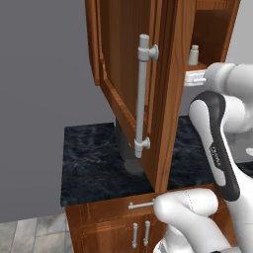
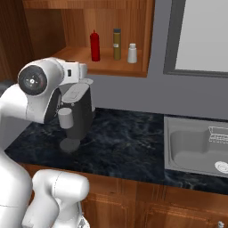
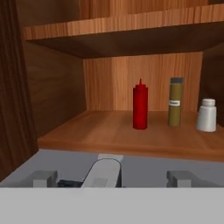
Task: Collect the turmeric, ketchup, and shaker from the cabinet and place them next to the stove.
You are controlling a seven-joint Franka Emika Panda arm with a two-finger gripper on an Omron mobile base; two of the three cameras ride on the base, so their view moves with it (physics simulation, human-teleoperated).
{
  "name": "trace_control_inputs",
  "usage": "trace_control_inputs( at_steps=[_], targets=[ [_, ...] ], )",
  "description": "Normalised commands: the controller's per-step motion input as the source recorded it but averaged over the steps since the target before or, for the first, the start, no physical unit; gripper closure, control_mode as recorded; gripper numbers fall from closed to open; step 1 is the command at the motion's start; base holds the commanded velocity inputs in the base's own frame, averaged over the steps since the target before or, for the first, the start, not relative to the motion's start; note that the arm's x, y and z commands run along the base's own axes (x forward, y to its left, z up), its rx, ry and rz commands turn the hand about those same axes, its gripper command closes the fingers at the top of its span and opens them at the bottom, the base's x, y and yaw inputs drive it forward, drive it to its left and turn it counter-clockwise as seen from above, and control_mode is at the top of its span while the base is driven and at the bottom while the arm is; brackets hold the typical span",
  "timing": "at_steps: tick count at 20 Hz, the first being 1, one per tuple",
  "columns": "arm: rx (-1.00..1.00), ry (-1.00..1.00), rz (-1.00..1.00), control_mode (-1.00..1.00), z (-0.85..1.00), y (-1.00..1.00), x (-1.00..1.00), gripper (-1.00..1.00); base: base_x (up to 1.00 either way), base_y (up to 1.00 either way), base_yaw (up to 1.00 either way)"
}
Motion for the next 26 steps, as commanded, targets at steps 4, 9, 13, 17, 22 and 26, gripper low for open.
trace_control_inputs(
  at_steps=[4, 9, 13, 17, 22, 26],
  targets=[
    [0.0, -0.06, 0.0, -1.0, 0.21, 0.08, 0.02, -1.0, 0.0, 0.0, 0.0],
    [0.0, 0.0, -0.01, -1.0, 0.04, 0.02, 0.0, -1.0, 0.0, 0.0, 0.0],
    [0.0, 0.0, -0.01, -1.0, 0.12, 0.0, 0.0, -1.0, 0.0, 0.0, 0.0],
    [0.0, 0.0, 0.0, -1.0, 0.14, 0.0, 0.0, -1.0, 0.0, 0.0, 0.0],
    [0.0, 0.0, 0.0, -1.0, 0.1, 0.0, 0.05, -1.0, 0.0, 0.0, 0.0],
    [0.0, 0.0, 0.0, -1.0, 0.12, 0.0, 0.13, -1.0, 0.0, 0.0, 0.0]
  ],
)
